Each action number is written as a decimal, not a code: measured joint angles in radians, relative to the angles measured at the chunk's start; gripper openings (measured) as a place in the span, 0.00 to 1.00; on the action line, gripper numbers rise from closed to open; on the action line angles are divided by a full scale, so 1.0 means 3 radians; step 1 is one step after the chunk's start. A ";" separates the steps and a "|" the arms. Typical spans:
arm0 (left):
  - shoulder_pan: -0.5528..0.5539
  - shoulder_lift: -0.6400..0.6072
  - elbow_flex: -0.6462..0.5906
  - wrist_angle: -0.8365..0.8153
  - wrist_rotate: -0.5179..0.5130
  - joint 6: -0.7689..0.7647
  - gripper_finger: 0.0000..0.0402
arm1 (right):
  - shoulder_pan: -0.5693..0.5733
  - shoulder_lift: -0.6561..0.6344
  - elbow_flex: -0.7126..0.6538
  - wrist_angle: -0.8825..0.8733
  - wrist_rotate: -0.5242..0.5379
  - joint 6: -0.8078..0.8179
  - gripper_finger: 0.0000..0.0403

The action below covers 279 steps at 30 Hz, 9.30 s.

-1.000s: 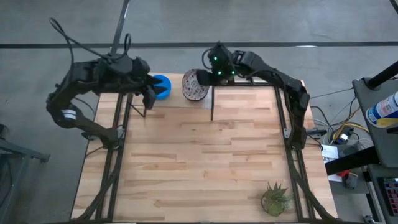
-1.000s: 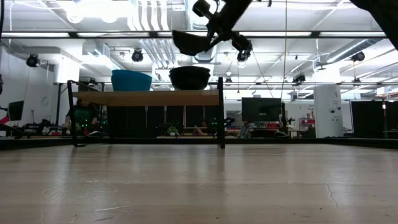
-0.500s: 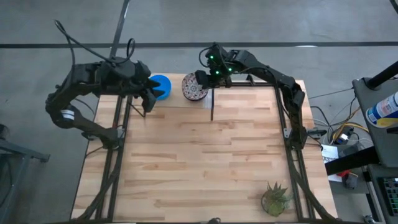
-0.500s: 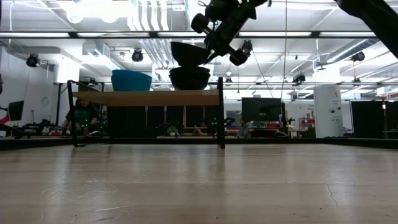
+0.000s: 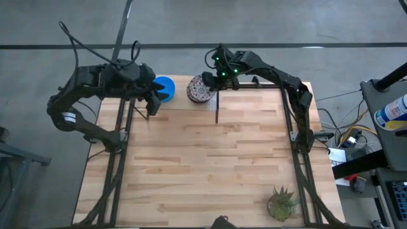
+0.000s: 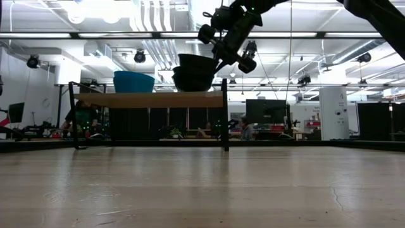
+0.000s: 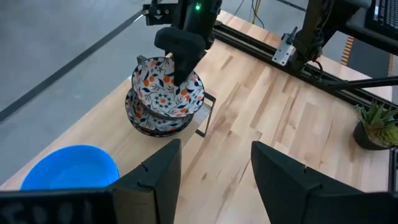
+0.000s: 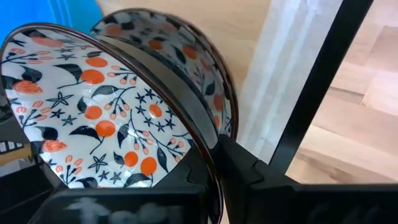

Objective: Pick & Place Mini bowls
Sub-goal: Stack the white patterned bowl on top of the white patterned bowls on the shelf, then return to Home Position

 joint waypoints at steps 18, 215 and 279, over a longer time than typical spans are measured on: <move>0.0000 -0.0010 -0.0064 -0.0004 0.0000 -0.0019 0.46 | -0.0004 0.0003 -0.0055 0.0296 0.0001 0.0156 0.03; 0.0004 -0.3974 -0.3901 0.2030 0.0859 -0.0247 0.00 | 0.1698 -0.1207 -0.1777 0.3394 0.1093 -0.1750 0.02; 0.0004 -0.4317 -0.5072 0.3291 0.1446 0.0103 0.00 | 0.1961 -0.5989 -0.6473 0.4610 0.1660 -0.2292 0.02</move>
